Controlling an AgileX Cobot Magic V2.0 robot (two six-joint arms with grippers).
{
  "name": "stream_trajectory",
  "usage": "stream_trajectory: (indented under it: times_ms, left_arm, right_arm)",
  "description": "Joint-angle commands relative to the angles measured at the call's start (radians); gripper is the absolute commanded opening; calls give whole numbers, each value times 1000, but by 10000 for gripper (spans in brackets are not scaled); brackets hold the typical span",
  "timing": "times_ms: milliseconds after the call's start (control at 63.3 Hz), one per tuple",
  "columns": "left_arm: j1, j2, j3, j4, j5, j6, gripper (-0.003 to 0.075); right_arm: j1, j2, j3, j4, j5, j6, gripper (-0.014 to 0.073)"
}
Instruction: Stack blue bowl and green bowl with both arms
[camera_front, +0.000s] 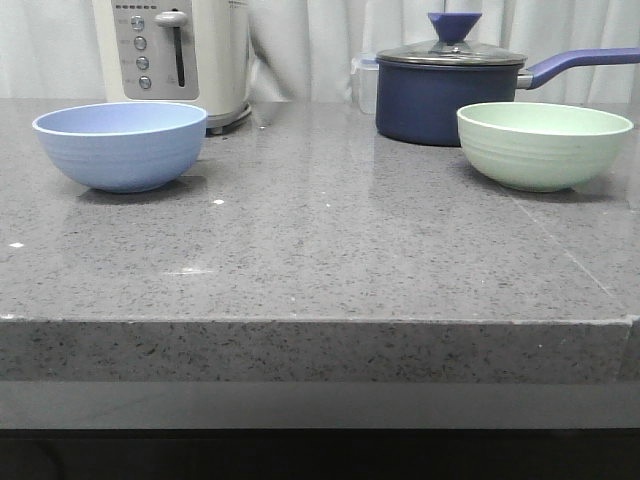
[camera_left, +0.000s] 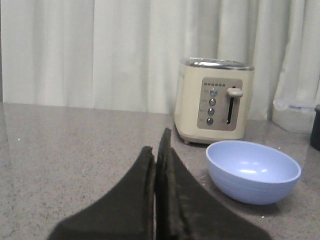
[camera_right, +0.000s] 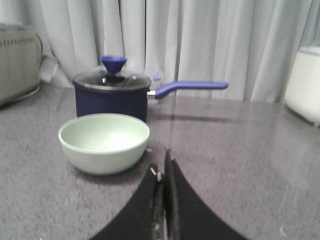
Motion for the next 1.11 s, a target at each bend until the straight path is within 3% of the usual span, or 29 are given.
stream_trajectory:
  times_ms: [0,237,395,916,1011,1089]
  left_arm:
    - [-7,-2,-138,-11,28,-9,-20]
    - [-7,167,-443,-11,302,-3,-20]
    - [-7,323,-591,-11,416,-2,-20]
    - [-7,547,-623,-21,425,-2,-19]
    - [-7,565,-623,-21,423,-2,40]
    - [-7,576,-623,-21,419,-2,192]
  right_arm:
    - [-6,38,-122,6,14,-4,-64]
    - [-6,234,-380,-6,184,-4,-64]
    - [-6,388,-504,-9,295,-4,-64]
    - [-6,663,-530,-4,367,-6,-57]
    - [-4,689,-530,-4,379,-28,48]
    - [-4,708,-530,-4,380,-32,236]
